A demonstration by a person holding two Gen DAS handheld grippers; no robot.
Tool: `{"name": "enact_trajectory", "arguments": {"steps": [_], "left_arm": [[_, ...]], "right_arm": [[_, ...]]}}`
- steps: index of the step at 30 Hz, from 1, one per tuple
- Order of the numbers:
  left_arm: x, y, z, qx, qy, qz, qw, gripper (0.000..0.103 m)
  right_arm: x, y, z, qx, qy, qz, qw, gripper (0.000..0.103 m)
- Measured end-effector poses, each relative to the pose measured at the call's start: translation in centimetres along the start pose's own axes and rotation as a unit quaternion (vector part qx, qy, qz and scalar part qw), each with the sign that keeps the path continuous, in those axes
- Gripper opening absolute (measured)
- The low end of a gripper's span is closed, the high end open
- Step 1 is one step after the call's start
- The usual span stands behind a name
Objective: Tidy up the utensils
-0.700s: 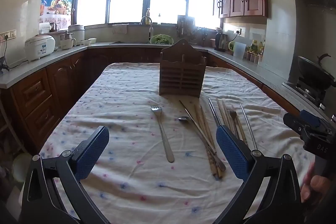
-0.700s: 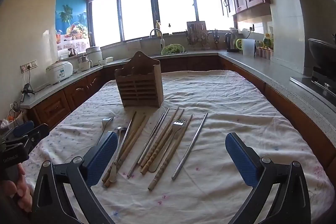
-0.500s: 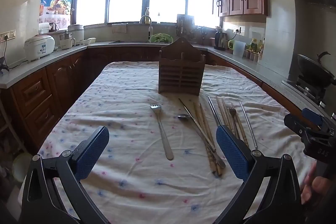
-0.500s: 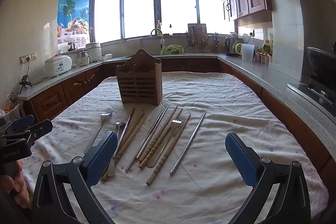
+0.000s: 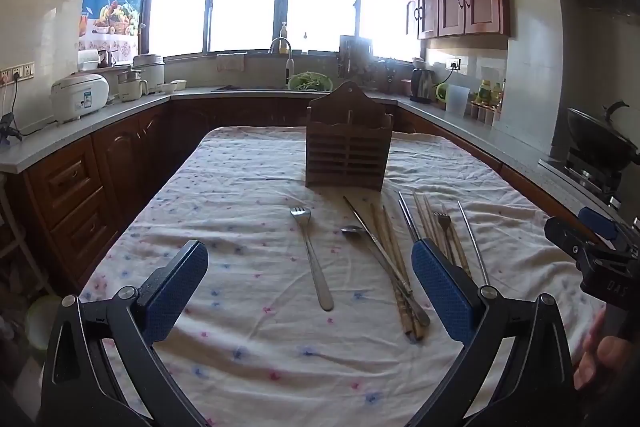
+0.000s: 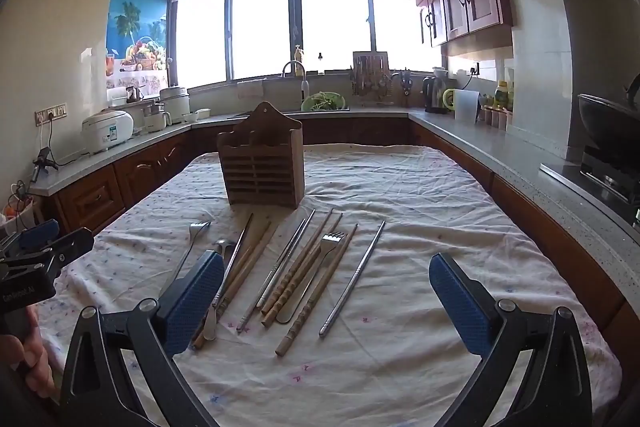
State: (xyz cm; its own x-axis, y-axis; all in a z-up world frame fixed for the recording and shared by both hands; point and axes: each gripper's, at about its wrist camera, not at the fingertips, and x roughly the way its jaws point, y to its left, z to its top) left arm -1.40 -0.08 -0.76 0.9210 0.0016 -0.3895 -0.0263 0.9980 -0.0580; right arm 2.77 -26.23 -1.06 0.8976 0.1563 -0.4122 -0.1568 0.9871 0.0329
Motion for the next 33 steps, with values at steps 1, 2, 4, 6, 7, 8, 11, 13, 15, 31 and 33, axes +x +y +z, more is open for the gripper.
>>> {"name": "enact_trajectory", "arguments": {"steps": [1,2,4,6,7,8,11,13,15,31,33], "left_arm": [[-0.05,0.04,0.03,0.000,0.000,0.000,1.0000,0.103],[-0.11,0.08,0.04,0.000,0.000,0.000,1.0000,0.103],[-0.25,0.17,0.07,-0.001,-0.001,0.001,1.0000,0.103],[0.21,-0.15,-0.04,0.001,0.000,0.003,1.0000,0.103],[0.20,-0.15,-0.03,0.001,0.000,0.002,1.0000,0.103],[0.20,-0.18,-0.01,0.001,0.001,0.001,1.0000,0.103],[0.12,-0.27,0.01,0.002,0.001,0.001,1.0000,0.103],[0.14,-0.34,0.10,0.004,0.000,0.001,1.0000,0.103],[0.19,-0.41,0.18,0.004,0.000,0.001,1.0000,0.103],[0.48,-0.45,0.26,0.005,0.002,0.001,1.0000,0.103],[0.55,-0.49,0.31,0.005,0.002,0.001,1.0000,0.103]], "right_arm": [[-0.04,0.02,0.04,0.000,-0.001,0.001,1.000,0.103],[-0.11,0.06,0.10,-0.001,-0.001,0.002,1.000,0.103],[-0.08,0.11,0.03,-0.002,-0.003,0.004,1.000,0.103],[-0.10,0.07,0.06,-0.002,-0.005,0.005,1.000,0.103],[-0.08,0.06,0.05,-0.002,-0.005,0.006,1.000,0.103],[-0.08,0.07,0.04,-0.002,-0.006,0.007,1.000,0.103],[-0.09,0.12,0.01,-0.002,-0.007,0.012,1.000,0.103],[-0.09,0.17,-0.03,-0.003,-0.007,0.013,1.000,0.103],[-0.11,0.16,-0.05,-0.004,-0.008,0.014,1.000,0.103],[-0.08,0.28,-0.12,-0.003,-0.007,0.018,1.000,0.103],[-0.04,0.28,-0.10,-0.003,-0.006,0.018,1.000,0.103]]}}
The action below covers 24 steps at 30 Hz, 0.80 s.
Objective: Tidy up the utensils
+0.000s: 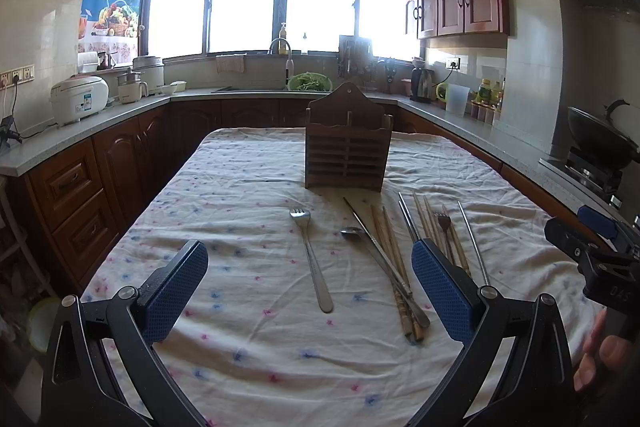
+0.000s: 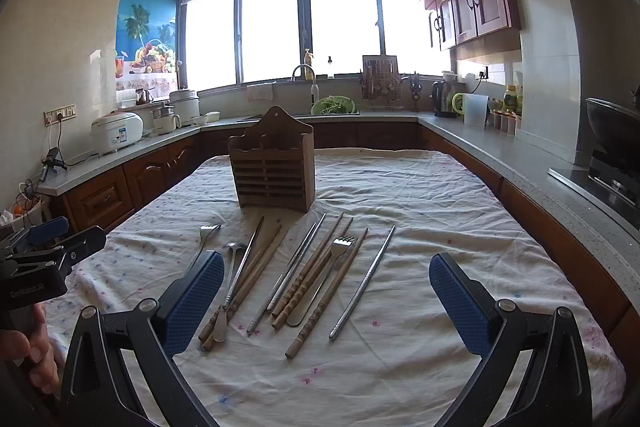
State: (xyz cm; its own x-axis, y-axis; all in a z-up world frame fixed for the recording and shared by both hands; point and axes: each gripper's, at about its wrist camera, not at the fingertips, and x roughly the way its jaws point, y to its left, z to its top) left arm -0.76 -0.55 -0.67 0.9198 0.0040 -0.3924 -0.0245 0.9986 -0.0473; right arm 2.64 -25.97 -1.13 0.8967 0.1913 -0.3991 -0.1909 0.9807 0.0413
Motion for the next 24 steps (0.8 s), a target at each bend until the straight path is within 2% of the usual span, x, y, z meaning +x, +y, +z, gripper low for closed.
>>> {"name": "enact_trajectory", "arguments": {"steps": [18,24], "left_arm": [[0.7,0.3,-0.5,-0.003,0.009,-0.001,1.0000,0.103],[2.1,0.8,-0.4,-0.016,0.035,-0.014,0.9992,0.103]], "right_arm": [[0.5,0.0,-0.2,0.001,0.006,0.003,1.000,0.103],[1.0,-0.2,0.0,0.005,0.011,0.007,1.000,0.103]]}}
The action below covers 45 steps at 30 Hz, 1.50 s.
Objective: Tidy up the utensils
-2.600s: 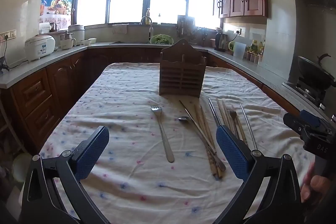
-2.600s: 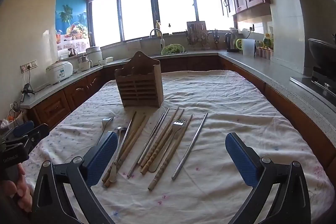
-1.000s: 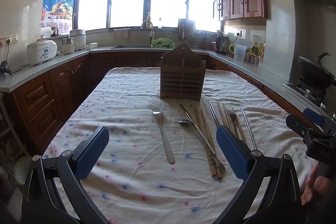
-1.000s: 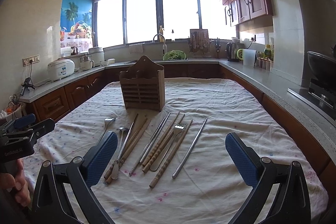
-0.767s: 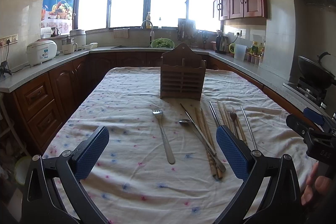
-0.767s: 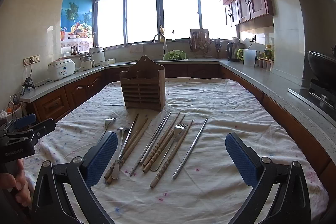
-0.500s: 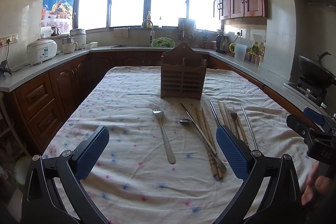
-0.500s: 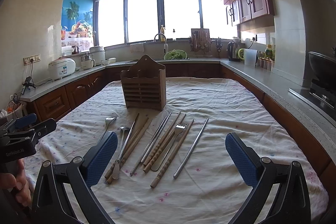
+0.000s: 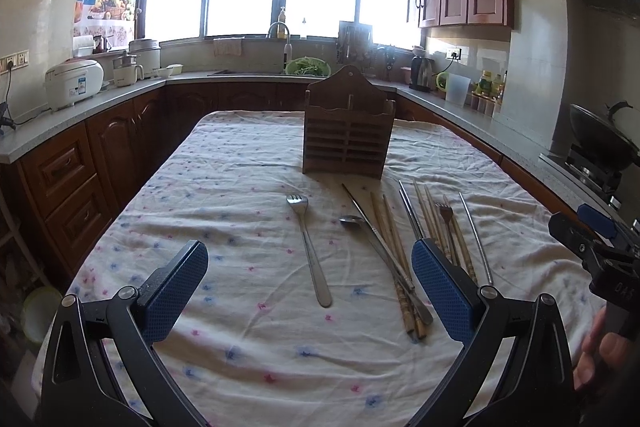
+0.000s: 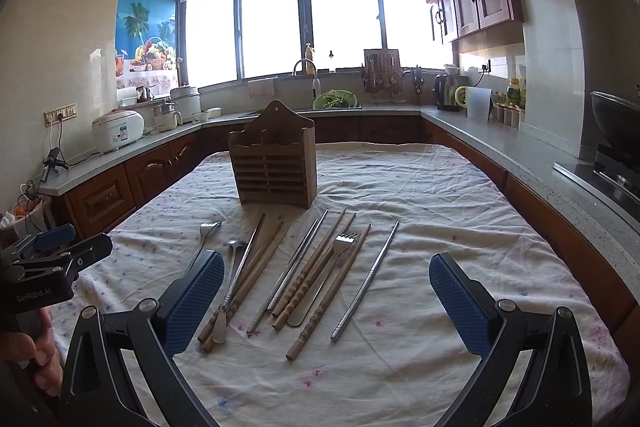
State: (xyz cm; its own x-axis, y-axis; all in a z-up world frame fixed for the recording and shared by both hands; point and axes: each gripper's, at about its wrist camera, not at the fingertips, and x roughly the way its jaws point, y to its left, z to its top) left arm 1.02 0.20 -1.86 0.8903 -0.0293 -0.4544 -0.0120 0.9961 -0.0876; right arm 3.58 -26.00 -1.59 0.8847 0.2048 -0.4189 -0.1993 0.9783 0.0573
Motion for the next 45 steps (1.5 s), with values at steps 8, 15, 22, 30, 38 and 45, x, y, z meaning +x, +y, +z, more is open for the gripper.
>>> {"name": "enact_trajectory", "arguments": {"steps": [8,15,22,30,38,45], "left_arm": [[3.6,1.2,1.4,-0.041,0.058,-0.037,0.9968,0.103],[7.9,0.5,3.5,-0.050,0.107,-0.070,0.9905,0.100],[11.9,-0.3,5.1,-0.041,0.140,-0.078,0.9862,0.090],[16.9,-1.0,6.8,-0.034,0.177,-0.079,0.9803,0.070],[22.7,-2.7,7.2,-0.023,0.228,-0.086,0.9697,0.050],[26.5,-4.1,6.4,-0.002,0.271,-0.082,0.9589,0.032]], "right_arm": [[1.8,-1.4,1.0,0.017,0.026,0.007,0.999,0.103],[4.9,-3.3,1.9,0.046,0.068,0.018,0.996,0.100],[8.7,-6.0,2.8,0.093,0.117,0.013,0.989,0.076],[13.3,-8.3,3.6,0.118,0.153,-0.010,0.981,0.056],[18.4,-9.4,3.5,0.129,0.203,-0.012,0.971,0.037],[21.8,-10.2,2.8,0.132,0.237,-0.026,0.962,0.026]]}}
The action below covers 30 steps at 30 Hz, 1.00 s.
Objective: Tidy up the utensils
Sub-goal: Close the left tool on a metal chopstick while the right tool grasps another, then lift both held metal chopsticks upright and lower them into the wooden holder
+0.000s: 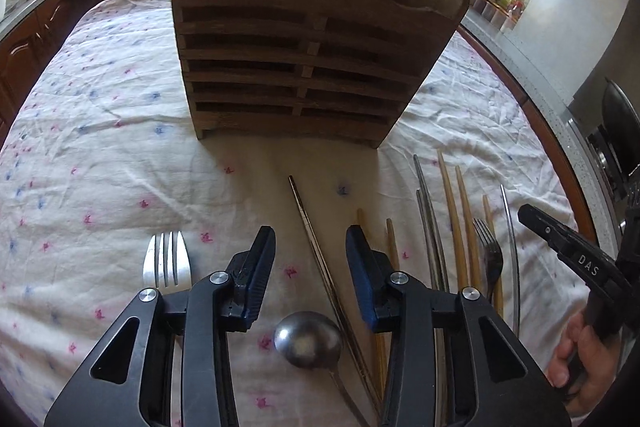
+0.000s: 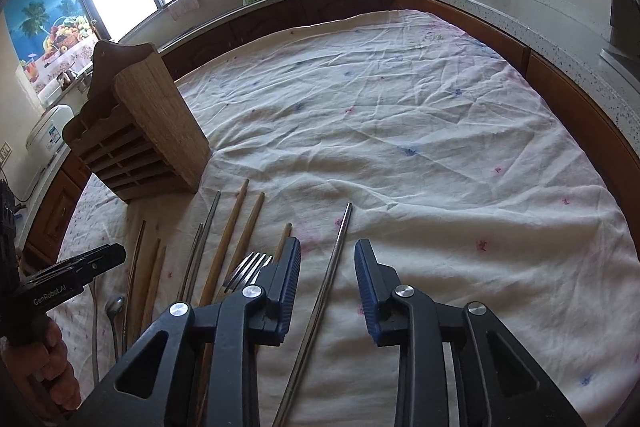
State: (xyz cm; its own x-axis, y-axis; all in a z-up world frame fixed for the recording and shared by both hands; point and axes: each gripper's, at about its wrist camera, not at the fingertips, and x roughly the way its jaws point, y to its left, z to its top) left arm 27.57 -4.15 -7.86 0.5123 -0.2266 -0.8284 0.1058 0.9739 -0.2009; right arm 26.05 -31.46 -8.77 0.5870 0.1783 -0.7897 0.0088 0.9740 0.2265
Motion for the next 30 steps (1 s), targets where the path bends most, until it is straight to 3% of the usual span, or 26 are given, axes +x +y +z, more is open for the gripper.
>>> {"name": "enact_trajectory", "arguments": {"steps": [10,16,18,24,30], "left_arm": [[1.9,-1.2,1.2,0.042,0.018,0.026,0.9986,0.024],[2.2,-1.8,1.3,0.074,0.007,0.040,0.9964,0.009],[2.2,-1.8,1.3,0.081,0.003,0.042,0.9958,0.007],[1.6,-1.7,1.4,0.070,0.003,0.023,0.9973,0.004],[-2.0,-2.2,1.1,0.064,-0.028,-0.006,0.9976,0.004]], "right_arm": [[2.9,0.9,0.9,-0.030,0.025,-0.031,0.999,0.020],[3.3,2.3,0.6,-0.069,0.015,-0.055,0.996,0.015],[3.3,2.3,0.7,-0.067,0.015,-0.049,0.996,0.008],[3.0,1.6,0.7,-0.039,0.018,-0.008,0.999,0.005],[0.7,1.7,0.6,-0.032,0.000,0.021,0.999,0.004]]}}
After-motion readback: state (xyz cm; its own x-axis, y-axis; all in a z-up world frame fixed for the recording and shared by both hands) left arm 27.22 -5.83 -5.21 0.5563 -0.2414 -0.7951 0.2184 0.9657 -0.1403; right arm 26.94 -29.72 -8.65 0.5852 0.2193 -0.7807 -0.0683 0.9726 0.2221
